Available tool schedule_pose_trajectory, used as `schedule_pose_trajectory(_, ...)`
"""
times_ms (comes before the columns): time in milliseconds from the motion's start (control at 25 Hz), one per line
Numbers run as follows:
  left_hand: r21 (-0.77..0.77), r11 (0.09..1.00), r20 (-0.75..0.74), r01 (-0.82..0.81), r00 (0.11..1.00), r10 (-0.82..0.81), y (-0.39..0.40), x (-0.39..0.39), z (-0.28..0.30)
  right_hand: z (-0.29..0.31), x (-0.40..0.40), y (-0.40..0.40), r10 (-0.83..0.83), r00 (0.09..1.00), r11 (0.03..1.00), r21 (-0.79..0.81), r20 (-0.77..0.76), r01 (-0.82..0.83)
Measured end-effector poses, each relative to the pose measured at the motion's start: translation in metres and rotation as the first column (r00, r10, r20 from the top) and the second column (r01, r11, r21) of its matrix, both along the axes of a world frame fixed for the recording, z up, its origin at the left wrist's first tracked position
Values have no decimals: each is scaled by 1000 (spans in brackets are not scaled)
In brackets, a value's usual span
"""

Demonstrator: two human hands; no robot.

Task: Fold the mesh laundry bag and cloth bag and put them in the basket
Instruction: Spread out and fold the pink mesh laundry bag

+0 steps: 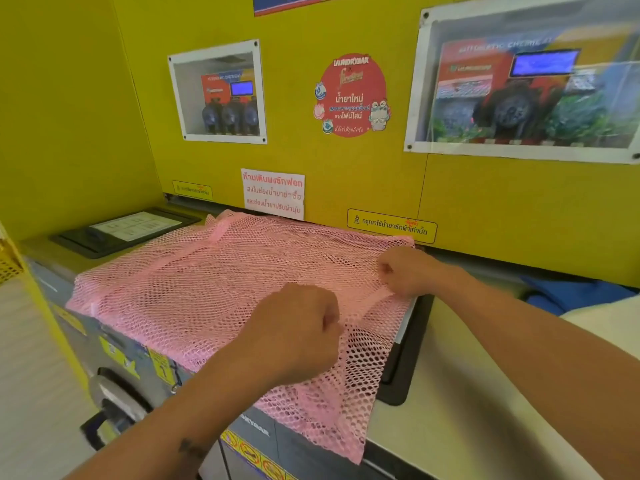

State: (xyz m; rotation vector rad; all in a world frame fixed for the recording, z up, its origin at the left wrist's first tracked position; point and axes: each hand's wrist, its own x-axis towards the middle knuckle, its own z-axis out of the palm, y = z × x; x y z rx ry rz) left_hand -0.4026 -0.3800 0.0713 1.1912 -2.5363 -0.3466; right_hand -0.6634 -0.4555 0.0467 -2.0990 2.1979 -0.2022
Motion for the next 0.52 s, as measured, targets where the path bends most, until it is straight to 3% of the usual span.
schedule_pose_trajectory(120, 104, 990, -6, 96, 995, -96, 0, -5, 8, 12, -8, 7, -21, 1000, 999, -24, 10, 22)
schedule_pose_trajectory(240, 252, 956, 116, 150, 976, -184, 5, -11, -3, 12, -14, 12, 4, 999, 992, 123, -43, 2)
schedule_pose_trajectory(400, 198, 971, 21, 132, 990, -139, 13, -17, -12, 7, -19, 21, 18, 1000, 998, 63, 17, -19)
schedule_pose_trajectory(520, 166, 979, 166, 116, 976, -143, 30, -30, -19, 6, -20, 29, 44, 998, 988, 147, -37, -38)
